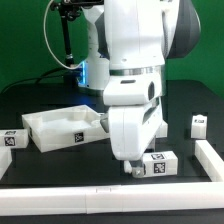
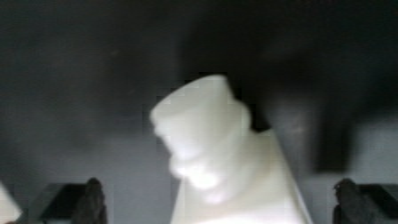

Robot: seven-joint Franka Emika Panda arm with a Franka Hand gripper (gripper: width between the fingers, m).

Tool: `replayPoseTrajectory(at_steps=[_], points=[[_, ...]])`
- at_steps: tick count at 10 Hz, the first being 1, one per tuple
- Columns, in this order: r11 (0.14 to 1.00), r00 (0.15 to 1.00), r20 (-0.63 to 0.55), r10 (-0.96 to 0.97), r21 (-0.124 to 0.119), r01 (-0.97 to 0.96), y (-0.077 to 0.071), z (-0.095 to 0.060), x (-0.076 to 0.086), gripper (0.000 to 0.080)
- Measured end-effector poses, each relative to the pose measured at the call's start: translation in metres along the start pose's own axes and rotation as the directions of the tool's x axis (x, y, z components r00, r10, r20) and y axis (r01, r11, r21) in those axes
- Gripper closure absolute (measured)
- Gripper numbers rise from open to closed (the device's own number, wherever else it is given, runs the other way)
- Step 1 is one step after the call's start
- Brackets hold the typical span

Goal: Assemble one leg

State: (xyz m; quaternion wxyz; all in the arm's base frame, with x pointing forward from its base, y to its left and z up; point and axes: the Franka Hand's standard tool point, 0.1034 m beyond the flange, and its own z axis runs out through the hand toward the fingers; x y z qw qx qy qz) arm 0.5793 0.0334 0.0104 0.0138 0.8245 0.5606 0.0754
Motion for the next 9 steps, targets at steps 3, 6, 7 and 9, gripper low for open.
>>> replayPoseTrajectory(at_steps=[3,6,7,9], points=[[1.0,1.0,0.001,0.016,0.0,-0.016,0.0,0.0002,-0.0005,0.0151],[1.0,1.0,0.002,0.017,0.001,-0.017,-0.0001,0.0005,-0.001,0.042],[1.0,1.0,0.002,0.017,0.001,-0.017,-0.0001,0.0004,-0.001,0.0482],[1.0,1.0,0.002,0.015,0.0,-0.015,0.0007,0.0002,-0.0038,0.0482]])
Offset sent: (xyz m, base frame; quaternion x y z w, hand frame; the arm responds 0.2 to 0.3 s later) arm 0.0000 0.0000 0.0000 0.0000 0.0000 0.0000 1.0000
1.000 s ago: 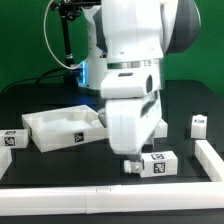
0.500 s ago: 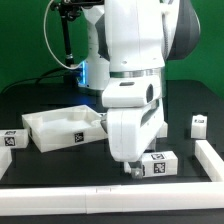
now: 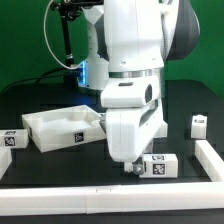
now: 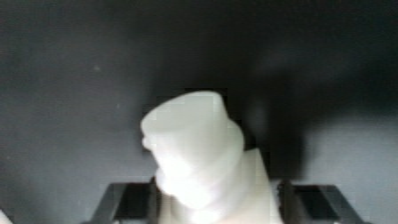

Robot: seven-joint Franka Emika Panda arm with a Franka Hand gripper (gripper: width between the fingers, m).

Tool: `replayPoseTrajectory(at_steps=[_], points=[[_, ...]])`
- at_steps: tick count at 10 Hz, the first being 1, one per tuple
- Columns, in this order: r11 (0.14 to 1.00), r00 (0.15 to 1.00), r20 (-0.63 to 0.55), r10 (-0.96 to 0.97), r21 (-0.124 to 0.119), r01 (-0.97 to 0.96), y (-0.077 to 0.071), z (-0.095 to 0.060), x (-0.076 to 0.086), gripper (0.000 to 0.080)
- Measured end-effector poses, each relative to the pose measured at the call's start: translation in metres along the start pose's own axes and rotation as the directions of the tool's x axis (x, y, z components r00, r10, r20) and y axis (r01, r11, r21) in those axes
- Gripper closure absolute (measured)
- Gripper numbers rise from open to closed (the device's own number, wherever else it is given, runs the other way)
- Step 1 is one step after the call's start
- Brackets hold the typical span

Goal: Assemble one leg

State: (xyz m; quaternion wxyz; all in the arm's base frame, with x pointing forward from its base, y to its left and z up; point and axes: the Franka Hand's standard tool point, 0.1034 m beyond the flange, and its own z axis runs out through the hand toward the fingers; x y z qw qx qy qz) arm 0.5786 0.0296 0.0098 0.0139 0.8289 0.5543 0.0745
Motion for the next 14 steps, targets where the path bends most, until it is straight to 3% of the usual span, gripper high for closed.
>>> replayPoseTrajectory(at_steps=[2,4,5,7,12,13,14], points=[[0.995,0.995,0.018,-0.095,0.008,0.095,0.005,-0.009,-0.046,0.0482],[0.988,0.987,0.041,-0.157,0.001,0.157,0.02,-0.033,-0.102,0.0482],[0.985,0.984,0.05,-0.17,0.002,0.17,0.026,-0.034,-0.133,0.0482],[0.987,0.985,0.055,-0.163,0.016,0.162,0.031,-0.02,-0.169,0.0482],[0.993,0.992,0.054,-0.116,0.013,0.116,0.034,-0.014,-0.172,0.0482],[0.993,0.992,0.054,-0.116,0.013,0.116,0.034,-0.014,-0.172,0.0304],[0.993,0.992,0.054,-0.115,0.013,0.114,0.034,-0.015,-0.172,0.0201]])
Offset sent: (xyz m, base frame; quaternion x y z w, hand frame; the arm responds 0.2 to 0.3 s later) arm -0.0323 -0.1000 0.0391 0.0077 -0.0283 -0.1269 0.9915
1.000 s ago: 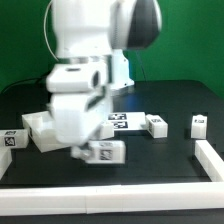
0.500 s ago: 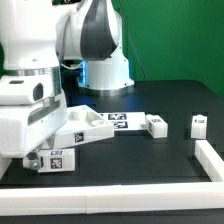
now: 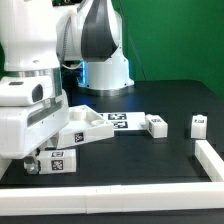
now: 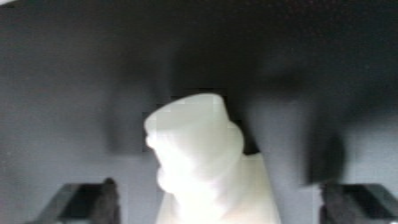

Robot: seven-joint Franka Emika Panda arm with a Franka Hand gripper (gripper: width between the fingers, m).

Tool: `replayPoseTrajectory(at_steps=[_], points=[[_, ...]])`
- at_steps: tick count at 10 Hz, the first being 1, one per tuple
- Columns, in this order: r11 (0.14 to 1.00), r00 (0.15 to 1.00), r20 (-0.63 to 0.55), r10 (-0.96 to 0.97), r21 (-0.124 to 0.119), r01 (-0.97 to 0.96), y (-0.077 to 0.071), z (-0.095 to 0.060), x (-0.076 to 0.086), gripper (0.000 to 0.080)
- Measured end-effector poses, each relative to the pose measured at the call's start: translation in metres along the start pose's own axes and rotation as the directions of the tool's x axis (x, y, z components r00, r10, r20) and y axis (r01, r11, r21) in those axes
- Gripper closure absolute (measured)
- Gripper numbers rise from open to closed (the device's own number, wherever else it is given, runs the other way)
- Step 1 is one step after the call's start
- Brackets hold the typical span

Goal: Assemble one leg

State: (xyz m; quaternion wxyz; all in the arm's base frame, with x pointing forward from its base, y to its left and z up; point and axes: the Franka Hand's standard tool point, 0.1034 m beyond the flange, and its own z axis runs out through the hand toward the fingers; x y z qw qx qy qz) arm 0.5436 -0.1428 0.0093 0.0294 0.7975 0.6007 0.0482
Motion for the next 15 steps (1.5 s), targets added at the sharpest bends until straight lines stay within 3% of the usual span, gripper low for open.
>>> replayPoseTrajectory(at_steps=[1,3,5,6,11,14,15], points=[[0.997,0.998,0.001,0.07,-0.017,-0.069,0.0,-0.007,0.003,0.0201],[0.985,0.985,0.012,0.17,-0.039,-0.17,-0.019,-0.036,0.001,0.0153],[0.957,0.958,0.012,0.285,-0.052,-0.284,-0.031,-0.065,0.011,0.0151],[0.956,0.957,0.012,0.291,-0.049,-0.29,-0.035,-0.066,0.016,0.0151],[0.951,0.951,0.016,0.308,-0.038,-0.307,-0.04,-0.06,0.009,0.0151],[0.883,0.881,0.063,0.469,-0.004,-0.469,-0.09,-0.065,-0.033,0.0151],[0.856,0.854,0.075,0.515,0.001,-0.517,-0.094,-0.066,-0.04,0.0151]])
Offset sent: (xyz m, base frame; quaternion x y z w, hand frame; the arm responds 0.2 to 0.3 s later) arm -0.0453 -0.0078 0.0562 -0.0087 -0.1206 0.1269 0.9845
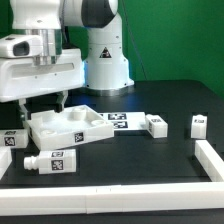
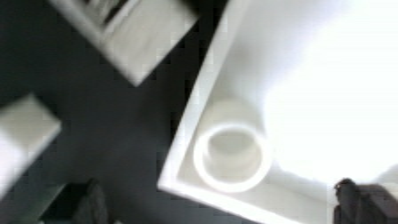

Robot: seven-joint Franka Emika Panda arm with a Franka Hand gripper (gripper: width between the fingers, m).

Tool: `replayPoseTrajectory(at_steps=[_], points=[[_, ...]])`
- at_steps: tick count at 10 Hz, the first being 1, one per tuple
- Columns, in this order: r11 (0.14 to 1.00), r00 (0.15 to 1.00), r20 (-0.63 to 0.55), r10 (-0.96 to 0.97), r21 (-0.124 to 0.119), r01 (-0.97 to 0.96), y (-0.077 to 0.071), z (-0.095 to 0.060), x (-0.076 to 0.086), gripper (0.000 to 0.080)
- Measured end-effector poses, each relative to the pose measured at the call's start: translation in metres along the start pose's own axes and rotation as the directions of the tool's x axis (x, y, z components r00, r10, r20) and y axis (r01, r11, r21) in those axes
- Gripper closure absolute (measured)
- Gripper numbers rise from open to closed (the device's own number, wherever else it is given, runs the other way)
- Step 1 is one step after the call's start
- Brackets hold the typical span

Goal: Assemble one leg

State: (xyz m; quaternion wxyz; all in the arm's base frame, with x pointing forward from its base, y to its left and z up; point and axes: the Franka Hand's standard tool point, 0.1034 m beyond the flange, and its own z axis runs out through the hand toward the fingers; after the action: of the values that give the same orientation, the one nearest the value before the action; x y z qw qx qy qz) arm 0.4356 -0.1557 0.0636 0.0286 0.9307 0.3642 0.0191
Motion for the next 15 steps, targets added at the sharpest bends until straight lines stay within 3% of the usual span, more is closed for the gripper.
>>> replayPoseTrajectory(at_steps=[5,8,9,11,14,15], points=[[1.0,1.0,0.008,0.028,0.012,-0.028,-0.003,0.005,-0.005,0.0151],[0.98,0.98,0.064,0.188,0.049,-0.192,-0.017,0.021,-0.051,0.0151],[0.973,0.973,0.075,0.219,0.054,-0.223,-0.015,0.026,-0.063,0.0151],[0.973,0.972,0.096,0.214,0.071,-0.221,-0.021,0.046,-0.073,0.0151],[0.971,0.971,0.107,0.213,0.084,-0.222,-0.026,0.054,-0.075,0.0151],[0.971,0.971,0.107,0.213,0.085,-0.222,-0.026,0.054,-0.075,0.0271]])
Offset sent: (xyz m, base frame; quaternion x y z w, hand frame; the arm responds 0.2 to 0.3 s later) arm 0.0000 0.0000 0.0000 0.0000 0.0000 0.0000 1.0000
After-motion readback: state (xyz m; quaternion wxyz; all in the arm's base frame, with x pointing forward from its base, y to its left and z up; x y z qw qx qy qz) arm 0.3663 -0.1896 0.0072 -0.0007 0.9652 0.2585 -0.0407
